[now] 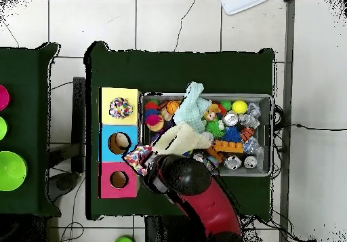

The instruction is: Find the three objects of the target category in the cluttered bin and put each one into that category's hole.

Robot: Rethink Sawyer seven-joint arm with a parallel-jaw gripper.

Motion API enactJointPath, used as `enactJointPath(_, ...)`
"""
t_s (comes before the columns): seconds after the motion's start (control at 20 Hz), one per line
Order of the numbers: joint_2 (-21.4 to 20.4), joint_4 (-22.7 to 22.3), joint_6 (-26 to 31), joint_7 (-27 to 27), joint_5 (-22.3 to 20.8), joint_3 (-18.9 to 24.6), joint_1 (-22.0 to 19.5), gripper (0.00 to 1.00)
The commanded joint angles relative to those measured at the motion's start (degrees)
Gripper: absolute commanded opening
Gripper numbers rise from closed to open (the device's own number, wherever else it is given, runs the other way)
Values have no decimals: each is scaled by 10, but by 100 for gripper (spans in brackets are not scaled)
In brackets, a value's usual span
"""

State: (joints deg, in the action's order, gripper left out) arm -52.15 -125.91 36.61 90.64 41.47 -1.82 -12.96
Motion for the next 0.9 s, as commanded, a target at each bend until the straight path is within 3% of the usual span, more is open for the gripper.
enactJointPath(0.05, -37, -46, 71, 189, 97, 57, 39, 0)
enactJointPath(0.15, -48, -42, 86, 205, 94, 52, 49, 0)
enactJointPath(0.25, -34, -41, 94, 182, 93, 46, 29, 0)
enactJointPath(0.65, -56, -57, 107, 169, 116, 40, 42, 0)
enactJointPath(0.9, -3, -24, 24, 81, 83, 43, 11, 0)
